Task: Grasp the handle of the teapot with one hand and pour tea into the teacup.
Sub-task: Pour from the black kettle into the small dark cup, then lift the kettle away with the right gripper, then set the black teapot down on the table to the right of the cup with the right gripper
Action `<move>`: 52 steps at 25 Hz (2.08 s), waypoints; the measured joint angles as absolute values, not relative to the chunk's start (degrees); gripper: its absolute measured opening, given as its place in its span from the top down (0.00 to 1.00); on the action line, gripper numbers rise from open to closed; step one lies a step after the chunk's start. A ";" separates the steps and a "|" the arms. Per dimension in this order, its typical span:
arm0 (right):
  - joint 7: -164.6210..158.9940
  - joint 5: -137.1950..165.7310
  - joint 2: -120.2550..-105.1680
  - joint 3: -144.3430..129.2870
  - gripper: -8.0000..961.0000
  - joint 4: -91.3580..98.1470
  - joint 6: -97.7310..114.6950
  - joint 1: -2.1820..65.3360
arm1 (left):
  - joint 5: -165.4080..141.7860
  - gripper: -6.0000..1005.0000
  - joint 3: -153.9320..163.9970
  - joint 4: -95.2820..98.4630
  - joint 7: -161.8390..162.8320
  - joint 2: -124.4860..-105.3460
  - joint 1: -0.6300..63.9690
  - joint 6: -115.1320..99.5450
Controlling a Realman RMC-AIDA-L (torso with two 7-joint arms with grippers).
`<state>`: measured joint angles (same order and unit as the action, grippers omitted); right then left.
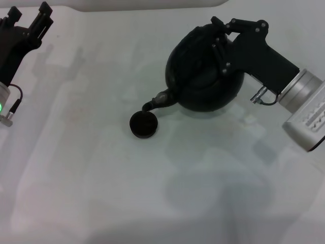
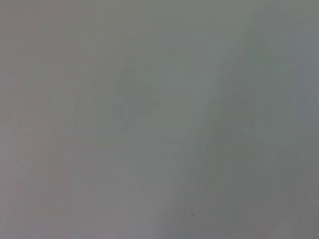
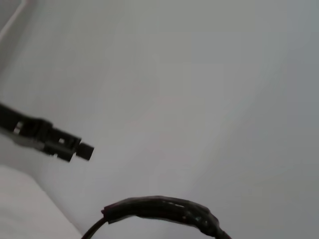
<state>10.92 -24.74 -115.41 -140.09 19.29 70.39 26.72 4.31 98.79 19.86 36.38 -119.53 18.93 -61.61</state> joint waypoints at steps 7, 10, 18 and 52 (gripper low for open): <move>-6.53 -24.82 -115.40 -139.84 0.88 19.24 71.15 27.23 | 4.31 0.14 98.79 19.81 36.39 -119.53 18.92 -61.48; -10.38 -24.97 -115.40 -138.19 0.88 19.24 71.11 27.11 | 4.31 0.14 98.80 19.79 36.39 -119.47 18.89 -61.48; -14.92 -25.24 -115.49 -134.17 0.88 16.29 69.92 25.40 | 4.26 0.14 98.88 19.77 38.12 -119.43 19.08 -61.74; -14.42 -25.39 -115.40 -131.70 0.86 10.66 71.61 18.66 | 4.10 0.14 99.40 19.79 38.31 -119.37 19.44 -61.39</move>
